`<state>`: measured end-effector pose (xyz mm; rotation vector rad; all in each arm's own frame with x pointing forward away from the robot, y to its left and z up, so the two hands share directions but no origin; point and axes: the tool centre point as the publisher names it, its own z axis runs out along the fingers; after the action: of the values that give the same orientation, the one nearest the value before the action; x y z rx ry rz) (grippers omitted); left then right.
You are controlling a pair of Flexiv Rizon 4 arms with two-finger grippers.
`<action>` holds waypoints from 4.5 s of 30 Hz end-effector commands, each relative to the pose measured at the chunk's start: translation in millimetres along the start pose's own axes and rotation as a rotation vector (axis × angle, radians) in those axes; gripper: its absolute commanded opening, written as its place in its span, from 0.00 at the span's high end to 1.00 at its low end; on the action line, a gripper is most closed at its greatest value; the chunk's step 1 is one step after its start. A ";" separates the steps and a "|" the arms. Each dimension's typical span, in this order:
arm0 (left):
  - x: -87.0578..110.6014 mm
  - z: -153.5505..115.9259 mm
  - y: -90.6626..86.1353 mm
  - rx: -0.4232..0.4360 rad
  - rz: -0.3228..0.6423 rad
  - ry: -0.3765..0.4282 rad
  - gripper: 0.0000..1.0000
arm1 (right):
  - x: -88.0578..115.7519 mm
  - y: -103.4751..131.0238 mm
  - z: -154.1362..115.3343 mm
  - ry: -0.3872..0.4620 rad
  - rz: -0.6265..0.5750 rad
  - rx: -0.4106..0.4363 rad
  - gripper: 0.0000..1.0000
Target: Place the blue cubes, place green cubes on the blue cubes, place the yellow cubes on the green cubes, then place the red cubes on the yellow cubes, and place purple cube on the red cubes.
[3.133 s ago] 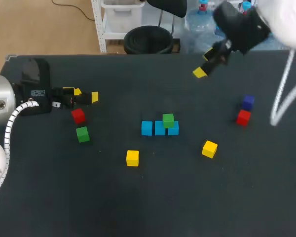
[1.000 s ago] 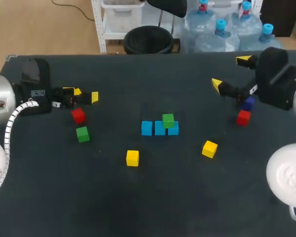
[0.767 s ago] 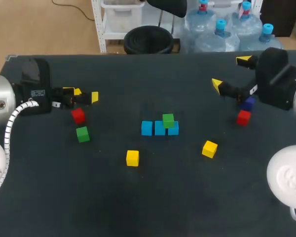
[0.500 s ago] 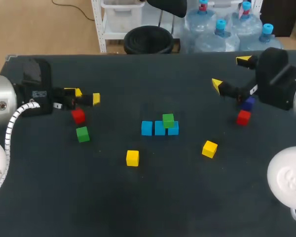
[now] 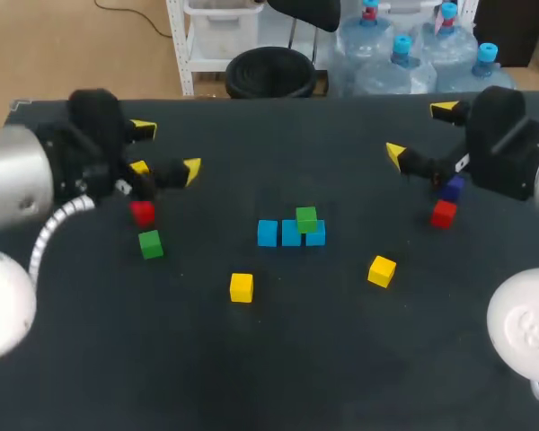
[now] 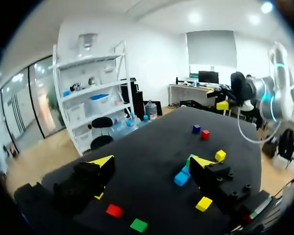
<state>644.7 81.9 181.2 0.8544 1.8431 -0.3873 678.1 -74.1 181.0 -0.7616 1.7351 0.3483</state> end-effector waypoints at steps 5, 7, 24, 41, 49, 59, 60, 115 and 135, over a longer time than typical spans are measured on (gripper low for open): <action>18.3 -28.4 -29.8 -0.153 0.417 -0.092 0.00 | 0.3 -0.3 -0.3 -0.002 0.001 -0.003 0.00; 14.0 -29.8 -30.0 -0.155 0.417 -0.093 0.00 | 0.3 -0.3 -0.3 -0.002 0.001 -0.003 0.00; -18.3 -8.8 -6.2 -0.080 0.332 0.021 0.00 | 0.3 -0.3 -0.3 -0.002 0.001 -0.003 0.00; 34.5 -42.9 0.3 0.412 0.486 0.618 0.00 | 0.3 -0.3 -0.3 -0.002 0.001 -0.003 0.00; 75.4 -37.8 -6.1 0.570 0.486 0.798 0.00 | 0.3 -0.3 -0.3 -0.002 0.001 -0.003 0.00; 116.0 -22.8 -20.8 0.552 0.219 0.889 0.00 | 0.3 -0.3 -0.3 -0.002 0.001 -0.003 0.00; 117.0 -22.2 -21.7 0.548 0.204 0.894 0.00 | 0.3 -0.3 -0.3 -0.002 0.001 -0.003 0.00; 168.8 -5.2 -0.3 0.387 0.331 1.011 0.00 | 0.3 -0.3 -0.3 -0.002 0.001 -0.003 0.00; 186.3 27.2 19.7 0.389 0.452 1.145 0.00 | 0.3 -0.3 -0.3 -0.002 0.001 -0.003 0.00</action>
<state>624.6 147.8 16.4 1.9973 2.4819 0.1205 678.1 -74.2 181.0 -0.7619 1.7346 0.3491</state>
